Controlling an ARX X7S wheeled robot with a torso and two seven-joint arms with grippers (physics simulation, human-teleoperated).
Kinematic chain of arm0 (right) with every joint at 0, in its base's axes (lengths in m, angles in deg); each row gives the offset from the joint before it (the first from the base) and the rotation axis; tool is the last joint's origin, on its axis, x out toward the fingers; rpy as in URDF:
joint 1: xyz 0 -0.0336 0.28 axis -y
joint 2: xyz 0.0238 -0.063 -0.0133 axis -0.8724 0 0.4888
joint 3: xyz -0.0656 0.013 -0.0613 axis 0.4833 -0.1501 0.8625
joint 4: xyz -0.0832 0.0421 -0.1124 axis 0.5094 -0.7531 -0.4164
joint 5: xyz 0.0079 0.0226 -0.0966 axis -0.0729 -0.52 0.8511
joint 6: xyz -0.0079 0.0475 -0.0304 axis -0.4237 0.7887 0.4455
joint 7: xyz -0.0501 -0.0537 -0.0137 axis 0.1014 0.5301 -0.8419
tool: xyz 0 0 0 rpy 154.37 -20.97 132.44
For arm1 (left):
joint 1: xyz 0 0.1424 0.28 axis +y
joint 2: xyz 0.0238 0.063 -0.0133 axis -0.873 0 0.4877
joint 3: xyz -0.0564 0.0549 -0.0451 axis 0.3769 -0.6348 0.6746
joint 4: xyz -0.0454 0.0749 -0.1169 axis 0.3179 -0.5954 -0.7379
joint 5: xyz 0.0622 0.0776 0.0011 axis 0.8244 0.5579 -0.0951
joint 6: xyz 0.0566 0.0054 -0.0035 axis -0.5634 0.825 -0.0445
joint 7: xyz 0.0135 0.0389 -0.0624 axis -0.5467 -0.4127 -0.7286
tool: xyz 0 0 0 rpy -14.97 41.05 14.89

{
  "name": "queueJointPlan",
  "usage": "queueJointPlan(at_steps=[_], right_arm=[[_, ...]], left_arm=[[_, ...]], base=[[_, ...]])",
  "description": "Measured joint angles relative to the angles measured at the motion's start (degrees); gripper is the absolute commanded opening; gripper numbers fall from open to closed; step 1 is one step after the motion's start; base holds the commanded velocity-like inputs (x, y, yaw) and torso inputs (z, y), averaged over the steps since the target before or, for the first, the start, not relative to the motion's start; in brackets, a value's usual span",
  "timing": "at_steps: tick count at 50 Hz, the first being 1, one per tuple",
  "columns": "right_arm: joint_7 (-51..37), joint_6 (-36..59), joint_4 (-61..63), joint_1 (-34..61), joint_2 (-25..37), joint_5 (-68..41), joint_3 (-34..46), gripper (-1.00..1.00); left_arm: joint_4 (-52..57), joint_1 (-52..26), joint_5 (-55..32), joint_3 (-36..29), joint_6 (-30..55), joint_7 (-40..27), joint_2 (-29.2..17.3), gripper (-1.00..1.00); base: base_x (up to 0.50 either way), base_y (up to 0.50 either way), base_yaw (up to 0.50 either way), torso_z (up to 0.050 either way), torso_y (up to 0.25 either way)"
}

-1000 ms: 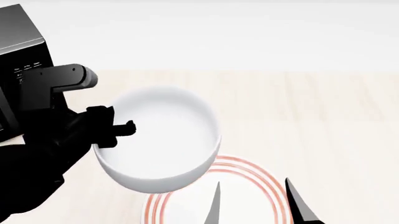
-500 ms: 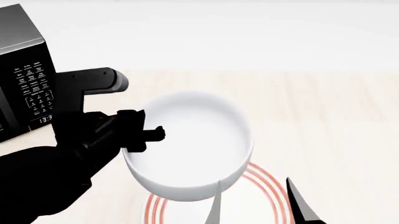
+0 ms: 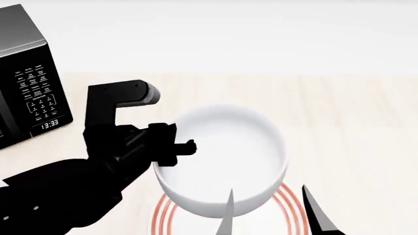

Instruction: Pick up the white bowl and put it on the plate.

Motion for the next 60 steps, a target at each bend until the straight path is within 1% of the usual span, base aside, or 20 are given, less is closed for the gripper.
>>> queueJointPlan(at_steps=[30,60], right_arm=[[-0.26,0.25,0.23,0.25,0.41,-0.69,0.19,1.00],[-0.61,0.30,0.53,0.33,0.75,-0.63,0.85,1.00]], left_arm=[[-5.87,1.83,-0.18,-5.61,-6.71,1.74,0.14,-1.00],[-15.22,3.57,0.92,-9.66,-15.02,5.90,0.11,-1.00]], base=[[0.00,0.00,0.00,0.000,0.000],[0.00,0.00,0.00,0.000,0.000]])
